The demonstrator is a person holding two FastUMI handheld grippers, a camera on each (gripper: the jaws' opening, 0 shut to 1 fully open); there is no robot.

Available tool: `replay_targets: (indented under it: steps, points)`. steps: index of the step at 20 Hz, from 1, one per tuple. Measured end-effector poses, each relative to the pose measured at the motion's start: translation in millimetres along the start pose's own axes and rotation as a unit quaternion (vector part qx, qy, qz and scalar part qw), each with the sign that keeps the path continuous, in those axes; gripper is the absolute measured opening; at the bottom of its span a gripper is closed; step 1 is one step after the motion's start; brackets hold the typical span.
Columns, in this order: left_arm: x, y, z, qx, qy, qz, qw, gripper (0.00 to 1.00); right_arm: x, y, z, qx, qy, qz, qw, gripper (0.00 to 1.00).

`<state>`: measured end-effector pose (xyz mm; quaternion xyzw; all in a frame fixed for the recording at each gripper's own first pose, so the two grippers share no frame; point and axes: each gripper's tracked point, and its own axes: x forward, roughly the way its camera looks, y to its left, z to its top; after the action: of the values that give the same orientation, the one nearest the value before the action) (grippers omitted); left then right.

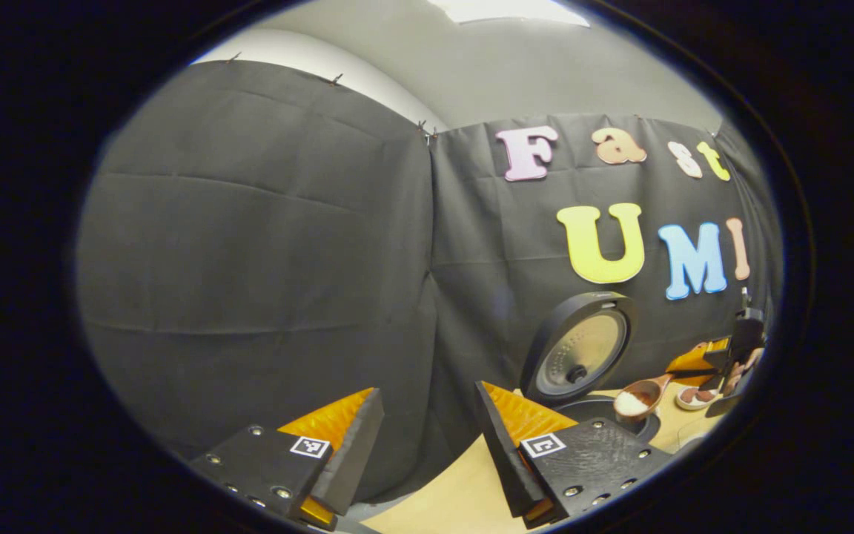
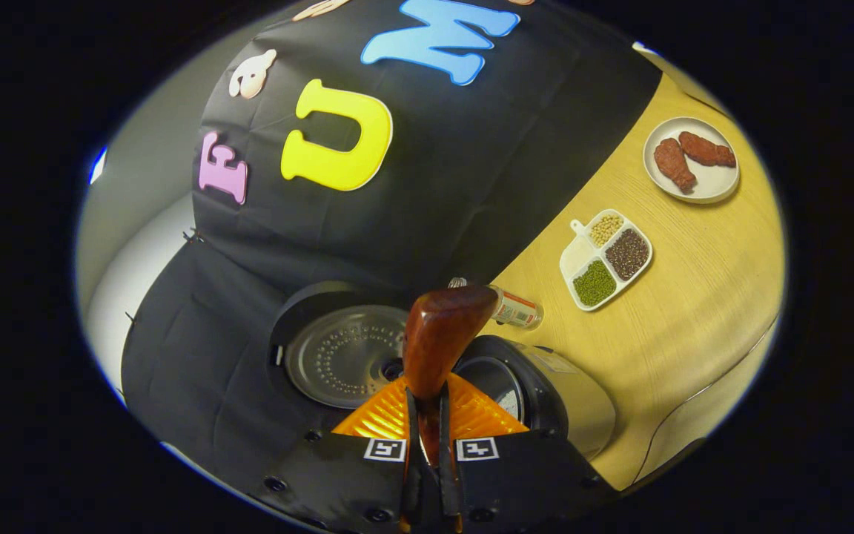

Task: Close the left gripper, press the button to open the rice cooker; take a wooden spoon from the chopstick holder with the right hand, scoop a spoonful of rice and pour it into the rice cooker, then put the wooden spoon back into the chopstick holder.

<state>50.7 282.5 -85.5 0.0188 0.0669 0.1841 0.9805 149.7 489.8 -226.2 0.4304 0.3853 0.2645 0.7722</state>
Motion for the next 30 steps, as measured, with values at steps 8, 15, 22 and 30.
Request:
replay_targets:
  steps: [8, 15, 22, 30]
  points:
    - [2, 30, -15, 0.0, 0.013, 0.024, 1.0, 0.8, 45, -11, -32, -0.141, 0.016, -0.043, 0.989, 0.11]
    - [2, 32, -17, 0.001, 0.019, 0.032, 0.999, 0.78, 60, -15, -40, -0.322, 0.019, -0.07, 0.944, 0.11]
    - [4, 21, -16, -0.002, 0.018, 0.023, 1.0, 0.79, 56, 3, -36, -0.481, 0.002, -0.071, 0.874, 0.11]
    - [11, 8, -14, -0.008, 0.014, 0.013, 1.0, 0.77, 49, 32, -51, -0.68, -0.031, -0.04, 0.732, 0.1]
